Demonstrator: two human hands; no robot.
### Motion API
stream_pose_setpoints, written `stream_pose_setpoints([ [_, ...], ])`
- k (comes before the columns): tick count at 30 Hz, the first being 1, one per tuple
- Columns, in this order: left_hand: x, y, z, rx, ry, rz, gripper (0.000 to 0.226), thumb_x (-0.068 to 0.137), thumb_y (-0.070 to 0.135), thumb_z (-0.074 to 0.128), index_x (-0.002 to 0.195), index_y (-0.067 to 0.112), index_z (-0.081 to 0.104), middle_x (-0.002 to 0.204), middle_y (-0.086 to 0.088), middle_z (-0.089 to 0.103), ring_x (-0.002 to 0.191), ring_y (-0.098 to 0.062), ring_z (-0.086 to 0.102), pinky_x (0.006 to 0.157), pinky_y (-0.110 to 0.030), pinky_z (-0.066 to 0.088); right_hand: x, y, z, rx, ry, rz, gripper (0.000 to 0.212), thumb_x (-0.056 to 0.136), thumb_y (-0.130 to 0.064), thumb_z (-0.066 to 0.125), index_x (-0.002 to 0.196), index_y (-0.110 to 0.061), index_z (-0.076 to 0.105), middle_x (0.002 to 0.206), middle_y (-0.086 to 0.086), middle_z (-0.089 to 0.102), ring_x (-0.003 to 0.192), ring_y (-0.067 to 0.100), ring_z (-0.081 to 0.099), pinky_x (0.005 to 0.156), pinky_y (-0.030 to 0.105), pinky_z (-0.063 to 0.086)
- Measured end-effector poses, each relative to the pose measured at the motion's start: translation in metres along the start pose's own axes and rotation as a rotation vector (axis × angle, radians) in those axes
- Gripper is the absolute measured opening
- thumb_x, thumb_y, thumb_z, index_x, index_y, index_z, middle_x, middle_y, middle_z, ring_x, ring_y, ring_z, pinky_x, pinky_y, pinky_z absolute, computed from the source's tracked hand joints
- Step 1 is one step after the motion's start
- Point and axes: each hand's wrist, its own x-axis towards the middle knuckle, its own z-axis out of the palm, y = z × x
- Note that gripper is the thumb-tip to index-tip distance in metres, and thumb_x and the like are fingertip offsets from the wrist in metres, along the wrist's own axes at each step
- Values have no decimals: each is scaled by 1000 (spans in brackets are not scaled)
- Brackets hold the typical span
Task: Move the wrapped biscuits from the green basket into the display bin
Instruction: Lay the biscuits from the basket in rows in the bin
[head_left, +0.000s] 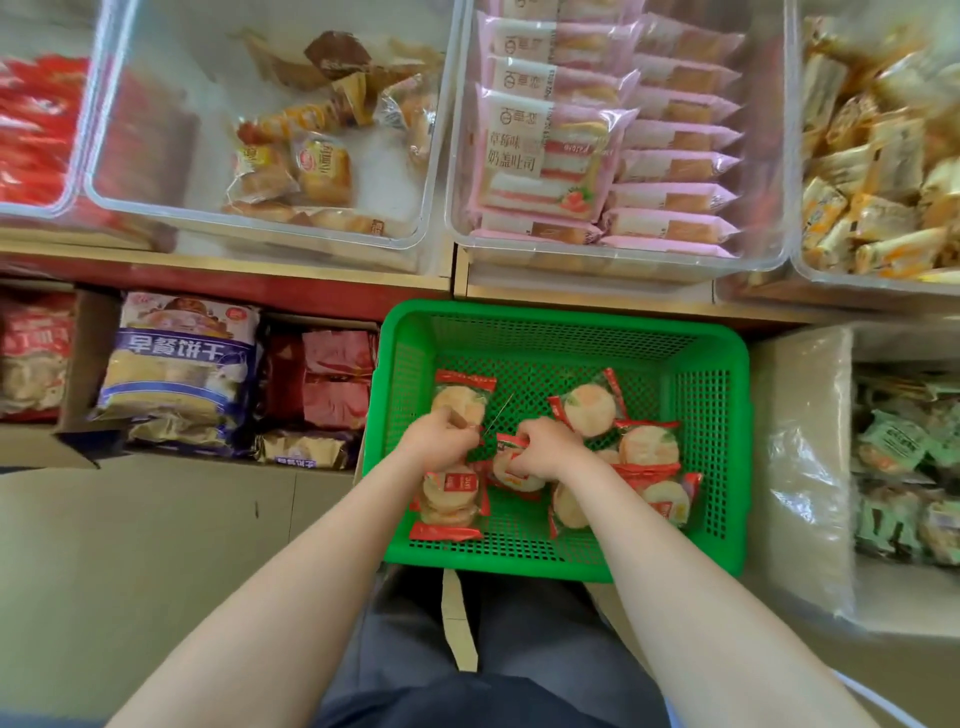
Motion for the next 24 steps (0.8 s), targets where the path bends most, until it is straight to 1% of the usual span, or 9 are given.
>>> stream_pose_setpoints([
  [4,-10,14,-17,-828,-66,-85,6,87,21,59,85,17,62,71,-4,61,63,-19,55,57,-25,44,-3,2,-24,327,110,41,23,79,-31,70,77,-17,52,76,2,53,66,16,47,55,30,32],
  [6,-12,15,-21,-1018,-124,-144,8,92,21,54,88,18,61,75,-4,56,62,-18,54,50,-23,47,-3,3,-34,491,200,72,21,79,-28,72,71,-20,54,71,-2,54,65,15,49,52,29,33],
  [8,-12,13,-23,-1119,-178,-157,11,91,20,52,93,20,63,80,-4,56,66,-18,56,50,-24,48,-3,6,-41,753,266,103,10,81,-24,72,79,-17,65,79,0,65,74,18,59,59,27,41],
  [11,-14,10,-21,-1191,-244,-149,19,89,10,49,104,10,61,91,-14,61,80,-30,62,64,-39,57,-4,12,-47,1199,209,132,18,88,-22,68,101,-10,70,91,6,73,82,21,66,70,31,52],
  [13,-14,11,-17,-1216,-274,-114,17,90,3,48,102,9,58,96,-14,60,93,-30,60,87,-53,54,-6,15,-50,1333,130,106,10,93,-21,64,99,-14,68,86,3,72,77,18,66,67,31,51],
  [14,-13,12,-15,-1201,-277,-87,15,90,1,48,99,10,58,96,-11,61,93,-26,60,91,-52,52,-6,16,-51,1359,106,95,7,94,-21,63,97,-15,67,84,2,72,75,17,65,65,29,50],
  [18,-5,13,-14,-1123,-179,-64,21,89,3,57,109,11,58,106,-11,62,91,-20,62,73,-37,60,-8,20,-51,1520,52,33,14,94,-21,61,105,-15,66,91,5,72,77,18,66,67,30,50],
  [21,-2,12,-15,-994,-237,-58,27,89,8,59,116,11,59,108,-13,66,91,-21,65,64,-33,58,-9,21,-51,1612,-69,-80,32,87,-18,65,118,-10,64,105,10,73,91,22,69,89,40,53],
  [24,-3,18,-15,-914,-338,-58,28,90,12,55,117,10,60,105,-12,67,90,-23,66,66,-34,57,-12,21,-52,1612,-181,-168,45,83,-16,68,126,-6,60,119,16,67,105,27,65,105,48,44],
])
